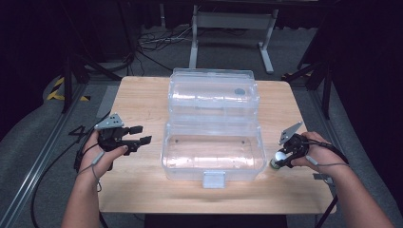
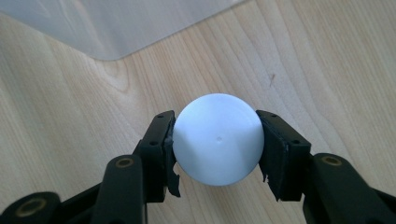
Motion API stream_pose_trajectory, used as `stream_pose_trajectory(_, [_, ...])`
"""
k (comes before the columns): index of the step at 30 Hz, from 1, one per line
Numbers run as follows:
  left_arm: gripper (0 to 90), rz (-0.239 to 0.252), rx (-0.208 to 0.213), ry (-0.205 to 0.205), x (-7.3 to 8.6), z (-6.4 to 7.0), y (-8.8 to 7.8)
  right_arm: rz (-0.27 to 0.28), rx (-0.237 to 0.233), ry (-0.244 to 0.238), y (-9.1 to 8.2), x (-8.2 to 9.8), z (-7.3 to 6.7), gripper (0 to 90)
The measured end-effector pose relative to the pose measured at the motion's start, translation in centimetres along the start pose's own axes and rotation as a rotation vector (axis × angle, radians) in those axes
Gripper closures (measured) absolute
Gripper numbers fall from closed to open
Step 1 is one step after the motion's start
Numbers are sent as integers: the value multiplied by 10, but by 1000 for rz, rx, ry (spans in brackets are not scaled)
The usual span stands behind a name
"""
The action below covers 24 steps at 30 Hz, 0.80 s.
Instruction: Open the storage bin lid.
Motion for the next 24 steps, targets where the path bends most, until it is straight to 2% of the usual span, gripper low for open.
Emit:
stream_pose_trajectory(7, [409,1,0,-3,0,0,0,11,12,-51,-18,-10,1,501])
stream_pose_trajectory(12, [409,1,0,-3,0,0,0,30,0,-63,-30,-15,1,501])
stream_pose_trajectory(18, [409,2,-2,-5,0,0,0,29,5,-81,-41,-20,1,501])
stream_pose_trajectory(24, [409,0,-1,-6,1,-1,0,29,-19,-89,-54,-25,-4,501])
Point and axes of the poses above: each handheld gripper's, and its own axes: y roughly forward along the jaws, x roughly out of its underside, z roughly to its right, the point moved 2 cm from there along y, roughly forward along the jaws, and after that the axes turned 7 degrees about y, right-handed, at the moved point
